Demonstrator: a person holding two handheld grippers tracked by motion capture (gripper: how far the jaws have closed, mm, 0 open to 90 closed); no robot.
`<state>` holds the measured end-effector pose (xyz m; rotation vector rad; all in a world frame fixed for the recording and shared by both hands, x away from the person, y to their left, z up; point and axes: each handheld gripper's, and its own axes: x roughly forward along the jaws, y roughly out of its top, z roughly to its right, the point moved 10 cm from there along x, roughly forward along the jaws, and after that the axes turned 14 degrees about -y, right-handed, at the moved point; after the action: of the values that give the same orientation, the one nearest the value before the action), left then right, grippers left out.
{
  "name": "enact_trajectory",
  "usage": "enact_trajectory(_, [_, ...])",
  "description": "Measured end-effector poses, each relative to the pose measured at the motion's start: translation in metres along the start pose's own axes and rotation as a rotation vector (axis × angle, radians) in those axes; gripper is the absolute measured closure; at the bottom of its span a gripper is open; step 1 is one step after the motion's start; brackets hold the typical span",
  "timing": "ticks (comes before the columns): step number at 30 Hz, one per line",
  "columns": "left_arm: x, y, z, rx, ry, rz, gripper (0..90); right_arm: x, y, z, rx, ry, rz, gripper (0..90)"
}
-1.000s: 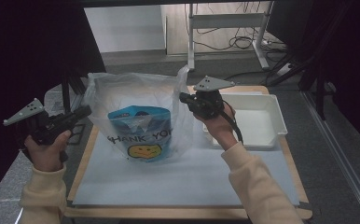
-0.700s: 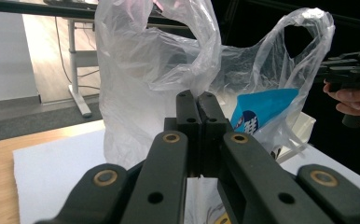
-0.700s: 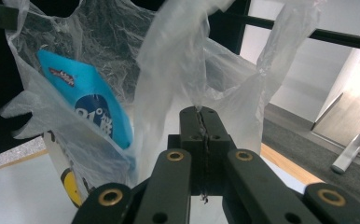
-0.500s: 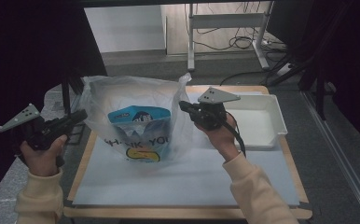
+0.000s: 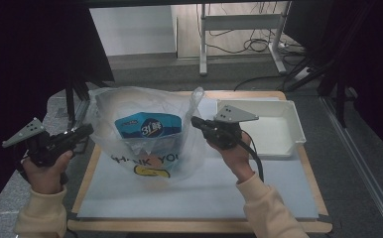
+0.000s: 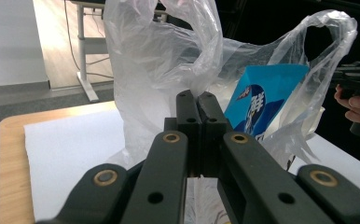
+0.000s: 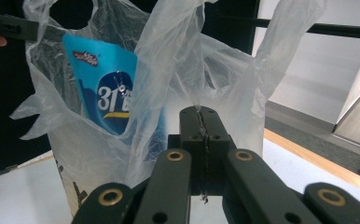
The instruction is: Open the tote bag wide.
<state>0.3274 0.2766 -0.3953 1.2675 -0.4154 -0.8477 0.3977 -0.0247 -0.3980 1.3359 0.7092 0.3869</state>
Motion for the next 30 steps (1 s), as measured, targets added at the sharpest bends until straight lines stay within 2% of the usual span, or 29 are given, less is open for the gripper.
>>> enact_trajectory(4, [0.001, -0.003, 0.002, -0.001, 0.002, -0.007, 89.5, -0.001, -0.005, -0.002, 0.001, 0.008, 0.001, 88.8])
enact_trajectory(6, [0.000, -0.004, 0.003, 0.000, 0.005, -0.006, 89.6, -0.002, -0.008, -0.002, 0.015, 0.018, 0.000, 88.8])
enact_trajectory(7, [0.000, -0.004, 0.003, -0.001, 0.008, -0.004, 89.6, -0.002, -0.011, -0.002, 0.040, 0.035, 0.000, 88.7])
enact_trajectory(18, [0.004, -0.014, -0.002, -0.022, 0.020, -0.019, 89.6, -0.002, -0.021, 0.000, 0.039, 0.035, -0.009, 88.7])
enact_trajectory(26, [0.008, -0.023, -0.006, -0.031, 0.039, -0.033, 89.5, 0.002, -0.031, 0.004, 0.063, 0.031, -0.025, 88.7])
enact_trajectory(30, [0.015, -0.033, -0.008, -0.040, 0.045, -0.059, 89.6, 0.007, -0.039, 0.005, 0.076, 0.029, -0.046, 88.7])
